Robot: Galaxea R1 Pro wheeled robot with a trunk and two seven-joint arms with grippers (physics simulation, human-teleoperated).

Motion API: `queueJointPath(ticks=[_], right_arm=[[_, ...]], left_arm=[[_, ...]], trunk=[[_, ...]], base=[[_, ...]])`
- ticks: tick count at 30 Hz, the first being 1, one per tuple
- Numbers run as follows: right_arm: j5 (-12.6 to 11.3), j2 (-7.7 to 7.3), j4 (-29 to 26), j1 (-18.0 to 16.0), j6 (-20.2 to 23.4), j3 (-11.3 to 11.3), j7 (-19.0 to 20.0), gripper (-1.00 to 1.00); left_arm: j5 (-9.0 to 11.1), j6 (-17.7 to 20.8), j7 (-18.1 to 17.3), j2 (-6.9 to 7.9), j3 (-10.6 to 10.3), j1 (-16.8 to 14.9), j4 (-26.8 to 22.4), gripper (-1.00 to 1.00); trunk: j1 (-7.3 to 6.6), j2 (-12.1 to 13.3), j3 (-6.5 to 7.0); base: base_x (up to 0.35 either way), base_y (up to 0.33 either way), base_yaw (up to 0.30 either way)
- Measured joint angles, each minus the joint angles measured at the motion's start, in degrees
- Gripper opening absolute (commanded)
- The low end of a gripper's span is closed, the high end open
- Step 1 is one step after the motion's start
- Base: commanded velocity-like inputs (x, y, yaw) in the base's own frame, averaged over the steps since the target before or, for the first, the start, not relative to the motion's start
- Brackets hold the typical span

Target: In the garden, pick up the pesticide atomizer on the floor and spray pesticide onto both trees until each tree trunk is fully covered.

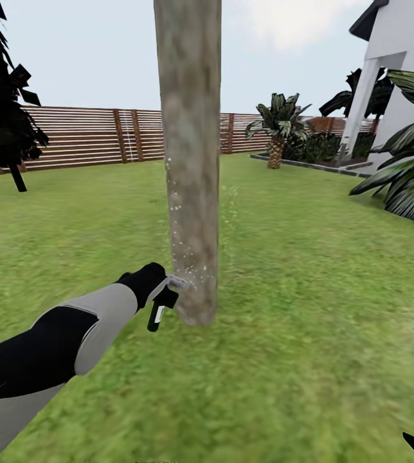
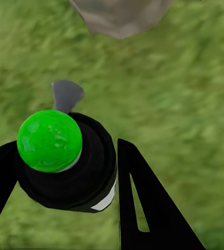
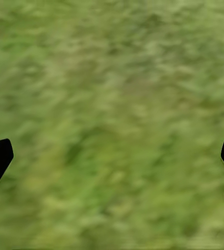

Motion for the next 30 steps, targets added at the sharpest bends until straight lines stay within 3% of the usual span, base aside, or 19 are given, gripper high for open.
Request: queueJointPath(ticks=[21, 30], right_arm=[[0.0, 0.0, 0.0, 0.0, -0.02, 0.0, 0.0, 1.0], [0.0, 0.0, 0.0, 0.02, -0.04, 0.0, 0.0, 1.0]], left_arm=[[0.0, 0.0, 0.09, 0.0, -0.01, 0.0, -0.08, -1.0], [0.0, 0.0, 0.09, 0.01, 0.0, 0.0, -0.05, -1.0]], trunk=[[0.0, 0.0, 0.0], [0.0, 0.0, 0.0]], base=[[0.085, -0.322, 0.24], [0.001, -0.315, 0.059]])
